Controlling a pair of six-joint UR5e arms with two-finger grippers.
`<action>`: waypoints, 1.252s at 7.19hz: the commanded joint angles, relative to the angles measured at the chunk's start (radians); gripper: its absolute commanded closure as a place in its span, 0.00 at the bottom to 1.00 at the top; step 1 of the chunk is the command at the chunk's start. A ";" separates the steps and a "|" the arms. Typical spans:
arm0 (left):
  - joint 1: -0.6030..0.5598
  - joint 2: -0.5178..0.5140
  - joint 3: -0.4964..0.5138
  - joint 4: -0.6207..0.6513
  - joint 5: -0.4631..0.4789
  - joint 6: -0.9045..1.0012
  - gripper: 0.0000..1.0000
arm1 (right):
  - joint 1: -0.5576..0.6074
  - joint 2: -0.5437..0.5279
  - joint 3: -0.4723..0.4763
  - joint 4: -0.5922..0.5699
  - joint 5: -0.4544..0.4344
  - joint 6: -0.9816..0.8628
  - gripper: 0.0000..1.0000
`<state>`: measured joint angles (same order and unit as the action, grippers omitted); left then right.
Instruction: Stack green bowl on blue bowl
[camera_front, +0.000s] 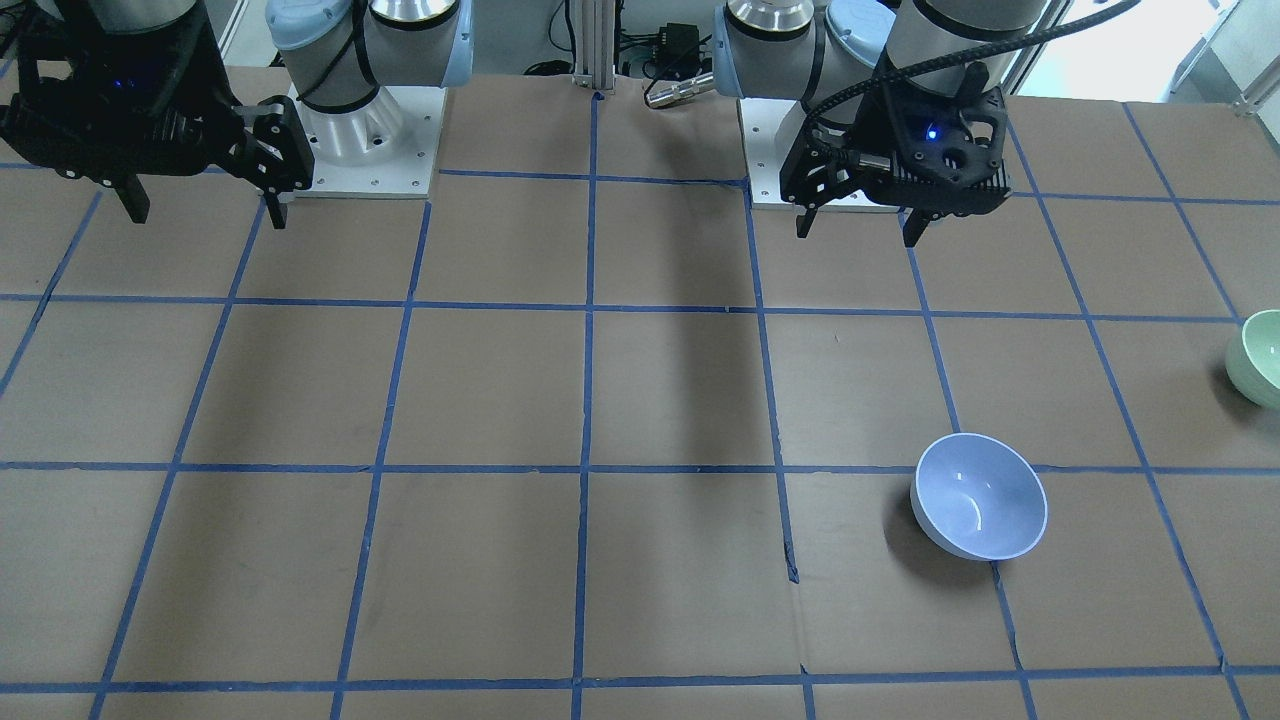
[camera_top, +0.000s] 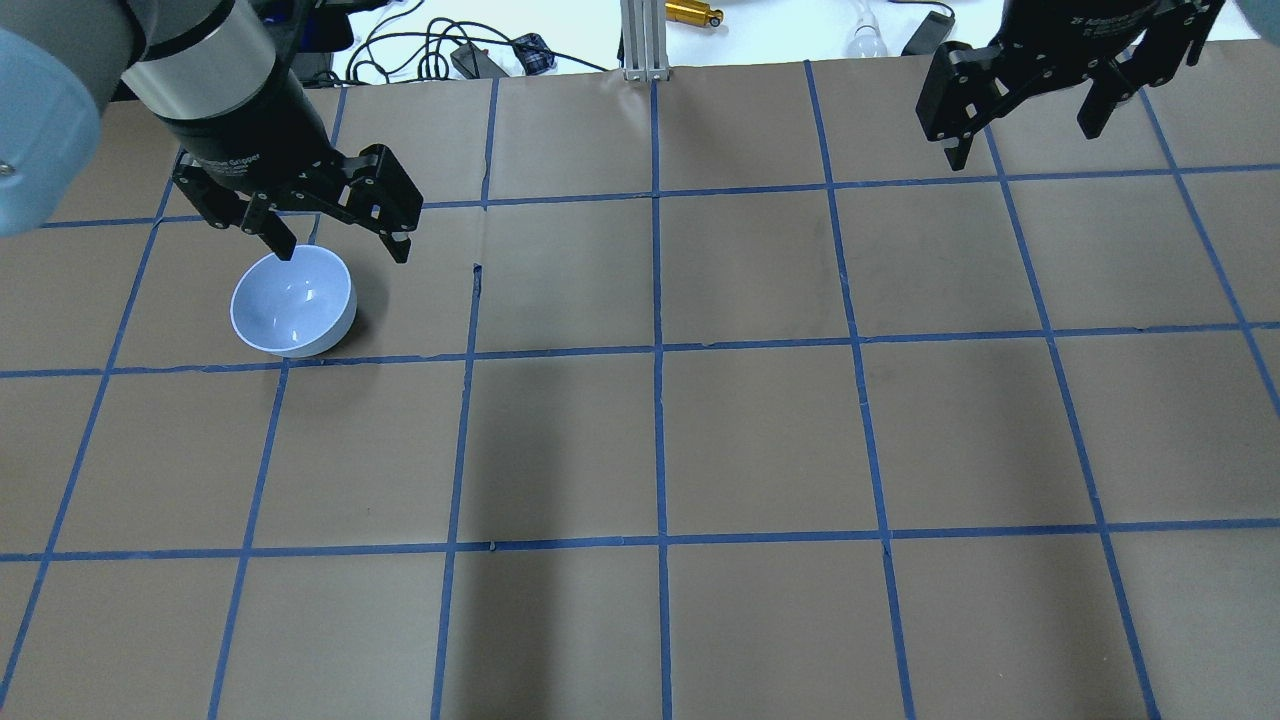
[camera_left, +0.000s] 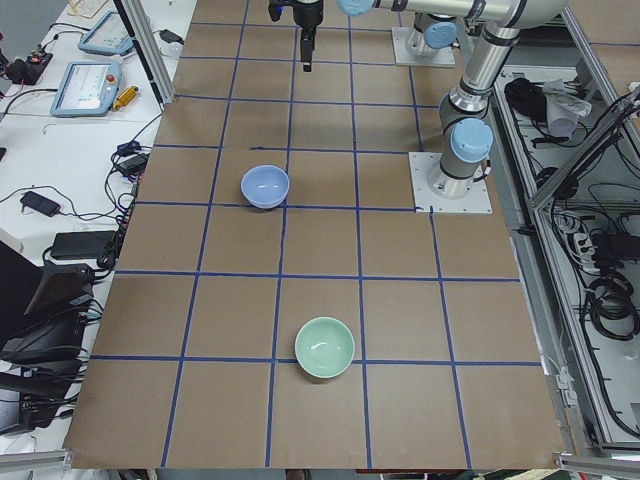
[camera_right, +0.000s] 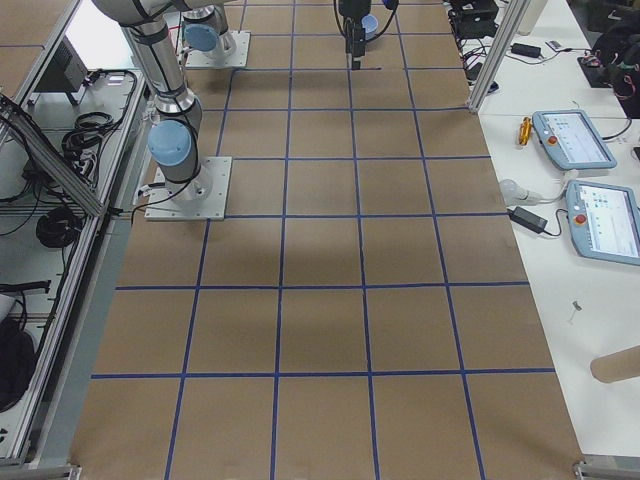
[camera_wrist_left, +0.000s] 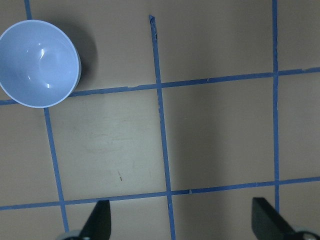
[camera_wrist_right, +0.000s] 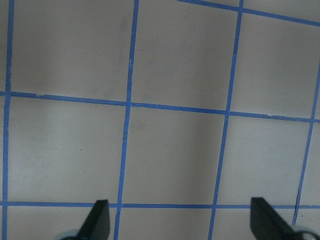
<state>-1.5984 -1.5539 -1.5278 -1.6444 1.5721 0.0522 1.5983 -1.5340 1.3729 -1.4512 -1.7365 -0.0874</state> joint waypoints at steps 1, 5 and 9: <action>0.000 0.000 -0.002 -0.002 0.002 0.000 0.00 | 0.000 0.000 0.000 0.000 0.000 0.000 0.00; 0.000 0.008 0.000 0.002 0.005 0.003 0.00 | 0.000 0.000 0.000 0.000 0.000 0.000 0.00; 0.020 0.005 -0.020 -0.002 0.008 0.003 0.00 | 0.000 0.000 0.000 0.000 0.000 0.000 0.00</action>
<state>-1.5893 -1.5498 -1.5338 -1.6514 1.5763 0.0455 1.5982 -1.5340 1.3729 -1.4511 -1.7365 -0.0874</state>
